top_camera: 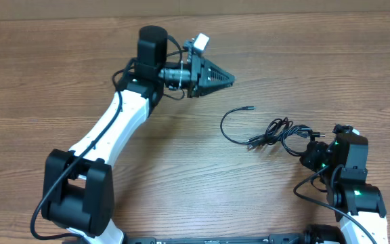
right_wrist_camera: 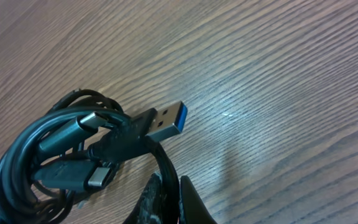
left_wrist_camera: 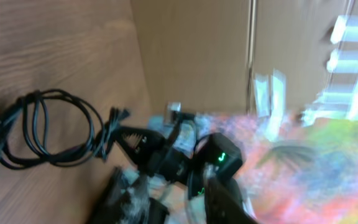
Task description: Untangle cables
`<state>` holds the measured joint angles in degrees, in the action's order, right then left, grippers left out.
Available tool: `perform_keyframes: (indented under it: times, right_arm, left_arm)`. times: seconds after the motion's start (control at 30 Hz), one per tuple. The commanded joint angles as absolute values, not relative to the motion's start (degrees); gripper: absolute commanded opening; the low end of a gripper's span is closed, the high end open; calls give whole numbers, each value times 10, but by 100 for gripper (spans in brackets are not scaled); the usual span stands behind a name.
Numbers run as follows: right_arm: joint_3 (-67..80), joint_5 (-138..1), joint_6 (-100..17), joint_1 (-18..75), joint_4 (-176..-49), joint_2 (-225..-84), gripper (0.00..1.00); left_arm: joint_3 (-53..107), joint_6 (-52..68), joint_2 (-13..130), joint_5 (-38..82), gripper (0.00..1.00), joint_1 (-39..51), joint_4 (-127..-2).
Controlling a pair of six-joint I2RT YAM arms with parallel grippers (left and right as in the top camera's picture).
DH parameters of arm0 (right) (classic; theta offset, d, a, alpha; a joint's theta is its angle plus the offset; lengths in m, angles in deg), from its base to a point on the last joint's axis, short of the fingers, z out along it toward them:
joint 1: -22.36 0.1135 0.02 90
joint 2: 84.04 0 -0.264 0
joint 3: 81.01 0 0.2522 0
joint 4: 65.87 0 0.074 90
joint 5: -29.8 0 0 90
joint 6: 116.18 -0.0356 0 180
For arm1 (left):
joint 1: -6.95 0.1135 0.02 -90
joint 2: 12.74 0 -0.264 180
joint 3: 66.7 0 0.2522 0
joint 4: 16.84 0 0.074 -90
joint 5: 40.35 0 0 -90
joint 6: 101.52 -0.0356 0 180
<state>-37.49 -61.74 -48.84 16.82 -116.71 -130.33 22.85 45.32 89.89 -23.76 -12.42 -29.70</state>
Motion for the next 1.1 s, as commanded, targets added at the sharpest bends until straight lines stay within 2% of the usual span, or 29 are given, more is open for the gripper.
perform_keyframes:
  times: [0.0,0.03,0.1,0.17,0.3,0.4,0.47,0.57,0.63,0.87,1.07]
  right_arm:
    - [-370,-630,-486,168,-1160,-1297,4]
    - [-370,-634,-486,168,-1158,-1297,4]
    - [-370,-636,-486,168,-1157,-1297,4]
    - [-370,-636,-486,168,-1156,-1297,4]
    - [-370,-674,-486,168,-1139,-1297,4]
    - [-370,-680,-486,168,-1138,-1297,4]
    - [-370,-691,-486,168,-1136,-1297,4]
    - [-370,-778,-503,168,-1101,-1298,4]
    - [-370,-843,-530,168,-1068,-1309,4]
    - [-370,-861,-532,162,-1051,-1373,4]
    - [-370,-897,-527,74,-1088,-1375,4]
  left_arm:
    - [239,180,883,-234,55,-156,-376]
    - [239,122,883,-203,65,-167,-424]
    - [239,30,883,-108,75,-188,-509]
    - [239,-68,883,52,79,-231,-592]
    - [239,-232,883,266,88,-339,-617]
    - [239,-351,883,325,95,-401,-616]
    - [239,-369,883,334,95,-420,-614]
    - [239,-367,883,339,92,-423,-604]
    - [239,-337,883,410,93,-421,-588]
    - [239,-297,896,428,90,-417,-534]
    - [233,-273,933,426,86,-417,-540]
